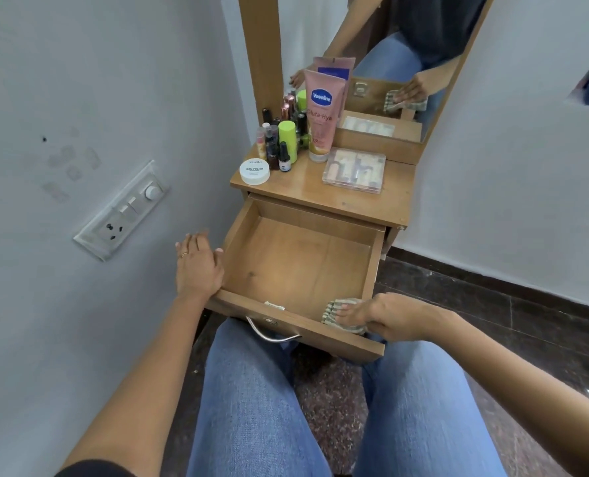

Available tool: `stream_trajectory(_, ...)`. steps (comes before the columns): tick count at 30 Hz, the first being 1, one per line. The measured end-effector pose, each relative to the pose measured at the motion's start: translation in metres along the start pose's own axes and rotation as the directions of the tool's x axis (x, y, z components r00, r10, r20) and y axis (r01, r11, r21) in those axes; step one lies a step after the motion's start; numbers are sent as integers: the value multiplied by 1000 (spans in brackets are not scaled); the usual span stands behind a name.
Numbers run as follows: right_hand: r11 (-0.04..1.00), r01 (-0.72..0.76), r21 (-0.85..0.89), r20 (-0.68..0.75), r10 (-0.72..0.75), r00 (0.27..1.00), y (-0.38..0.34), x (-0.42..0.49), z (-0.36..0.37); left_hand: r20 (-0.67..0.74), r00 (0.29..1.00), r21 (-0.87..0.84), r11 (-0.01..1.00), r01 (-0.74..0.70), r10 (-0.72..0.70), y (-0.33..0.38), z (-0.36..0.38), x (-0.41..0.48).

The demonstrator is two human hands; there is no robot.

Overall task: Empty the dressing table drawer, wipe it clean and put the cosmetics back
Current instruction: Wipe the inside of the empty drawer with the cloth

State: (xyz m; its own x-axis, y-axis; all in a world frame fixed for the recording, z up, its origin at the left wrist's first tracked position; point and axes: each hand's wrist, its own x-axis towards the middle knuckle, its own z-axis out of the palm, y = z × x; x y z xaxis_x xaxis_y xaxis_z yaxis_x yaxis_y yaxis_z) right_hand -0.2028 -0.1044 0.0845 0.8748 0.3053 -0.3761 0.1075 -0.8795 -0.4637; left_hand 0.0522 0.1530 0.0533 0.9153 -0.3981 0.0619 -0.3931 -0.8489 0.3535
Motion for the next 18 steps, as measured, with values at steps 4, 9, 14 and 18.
stream_trajectory(4,995,86,-55,20,-85,996,-15,31,2,-9,1000,17,1000,-13,13,1,4,-3)
stream_trajectory(9,997,73,-39,25,-72,997,-23,60,0,-11,1000,12,1000,-19,20,-4,5,1)
stream_trajectory(14,957,125,-260,136,-92,986,-12,45,-6,-6,1000,-33,999,21,-21,-18,2,12)
stream_trajectory(18,958,161,-235,251,-101,963,-14,33,-36,5,995,-155,982,104,-104,-35,1,23)
